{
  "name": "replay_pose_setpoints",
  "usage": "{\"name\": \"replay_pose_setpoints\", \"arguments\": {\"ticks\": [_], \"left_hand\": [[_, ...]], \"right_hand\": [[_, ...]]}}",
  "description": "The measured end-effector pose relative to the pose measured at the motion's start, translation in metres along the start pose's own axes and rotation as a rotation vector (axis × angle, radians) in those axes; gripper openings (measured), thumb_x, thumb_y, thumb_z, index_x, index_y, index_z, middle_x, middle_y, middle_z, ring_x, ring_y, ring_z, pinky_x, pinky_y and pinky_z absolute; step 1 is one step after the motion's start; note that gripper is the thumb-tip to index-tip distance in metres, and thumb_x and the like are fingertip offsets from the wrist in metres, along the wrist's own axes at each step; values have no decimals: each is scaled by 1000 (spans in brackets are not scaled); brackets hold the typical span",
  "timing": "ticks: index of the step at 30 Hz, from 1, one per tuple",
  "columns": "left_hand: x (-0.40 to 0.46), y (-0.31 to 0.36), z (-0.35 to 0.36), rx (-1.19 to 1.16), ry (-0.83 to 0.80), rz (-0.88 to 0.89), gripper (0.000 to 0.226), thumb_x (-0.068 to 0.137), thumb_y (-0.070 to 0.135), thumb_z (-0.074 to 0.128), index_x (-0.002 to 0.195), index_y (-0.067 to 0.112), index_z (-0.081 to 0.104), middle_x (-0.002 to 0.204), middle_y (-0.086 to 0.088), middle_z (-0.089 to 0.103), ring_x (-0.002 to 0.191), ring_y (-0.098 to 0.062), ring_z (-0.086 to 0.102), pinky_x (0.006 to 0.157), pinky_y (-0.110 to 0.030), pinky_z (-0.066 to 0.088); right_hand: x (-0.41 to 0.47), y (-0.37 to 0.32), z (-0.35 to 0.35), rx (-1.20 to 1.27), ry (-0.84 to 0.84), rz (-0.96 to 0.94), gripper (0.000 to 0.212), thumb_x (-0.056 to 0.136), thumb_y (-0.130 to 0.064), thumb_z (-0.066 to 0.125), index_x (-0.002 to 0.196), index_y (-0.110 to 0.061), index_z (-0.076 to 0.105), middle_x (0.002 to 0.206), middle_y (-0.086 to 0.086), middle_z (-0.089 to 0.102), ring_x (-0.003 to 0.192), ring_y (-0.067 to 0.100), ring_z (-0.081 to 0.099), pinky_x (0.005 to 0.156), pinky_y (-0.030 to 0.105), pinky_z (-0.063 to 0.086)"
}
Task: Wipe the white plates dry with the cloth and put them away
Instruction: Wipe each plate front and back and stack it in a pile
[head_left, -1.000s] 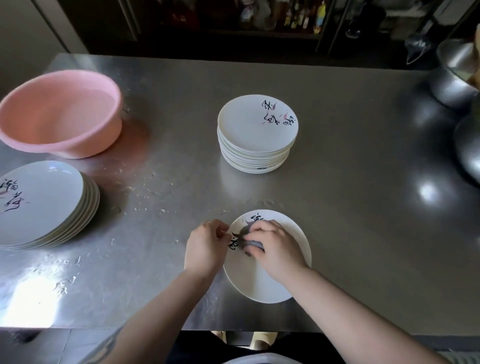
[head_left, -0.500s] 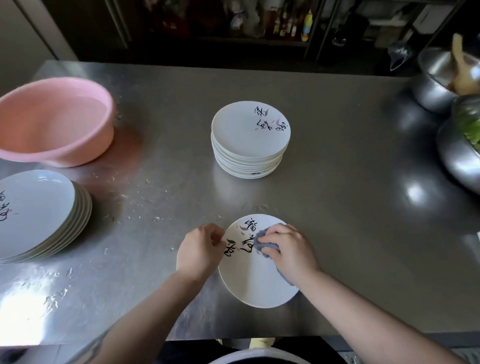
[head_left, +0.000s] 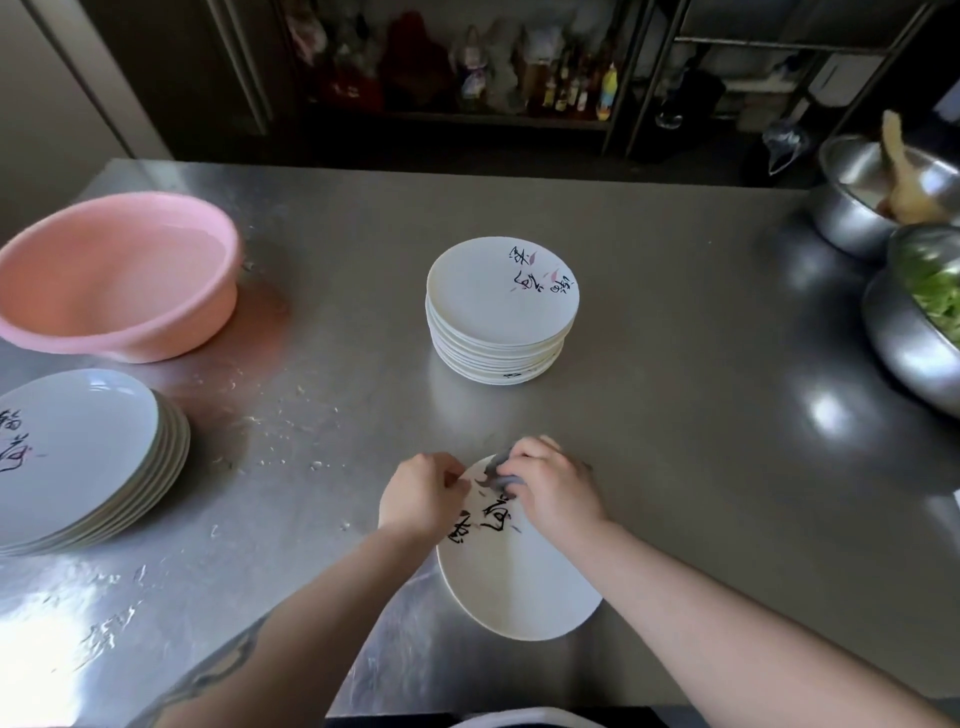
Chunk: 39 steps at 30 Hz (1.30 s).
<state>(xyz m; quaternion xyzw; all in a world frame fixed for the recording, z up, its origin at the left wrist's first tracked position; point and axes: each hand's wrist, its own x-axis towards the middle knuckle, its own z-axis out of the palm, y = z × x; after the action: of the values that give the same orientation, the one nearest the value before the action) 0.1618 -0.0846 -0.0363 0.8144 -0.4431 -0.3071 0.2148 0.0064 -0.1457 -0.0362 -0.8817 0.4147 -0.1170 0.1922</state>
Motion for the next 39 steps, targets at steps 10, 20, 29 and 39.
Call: {"name": "replay_pose_setpoints", "arguments": {"ticks": [10,20,29,39], "left_hand": [[-19,-8,8,104,9,53,7,82,32,63,86,27,62,86,7,63,81,-19,62,63,-26,45],[-9,-2,11,21,1,-60,9,80,15,61,73,15,67,62,5,63,60,-13,58,47,-17,39],[6,17,6,100,-114,26,5,77,24,66,82,22,67,79,6,66,80,-22,64,59,-24,45],[-4,-9,-6,116,-309,-146,14,73,14,70,63,9,62,61,-5,71,55,-18,61,65,-30,55]], "right_hand": [[-16,7,1,77,5,65,16,86,-16,66,97,-21,76,103,-8,63,102,14,54,76,21,41],[-19,24,0,-15,6,175,13,89,-19,62,98,-19,71,103,-5,56,105,16,52,72,33,50],[-14,24,3,0,-15,103,13,84,-18,65,95,-23,71,102,-9,58,102,15,52,72,30,49],[-20,21,-1,-32,53,155,11,84,-16,67,94,-15,71,101,-1,60,98,22,56,66,30,47]]}}
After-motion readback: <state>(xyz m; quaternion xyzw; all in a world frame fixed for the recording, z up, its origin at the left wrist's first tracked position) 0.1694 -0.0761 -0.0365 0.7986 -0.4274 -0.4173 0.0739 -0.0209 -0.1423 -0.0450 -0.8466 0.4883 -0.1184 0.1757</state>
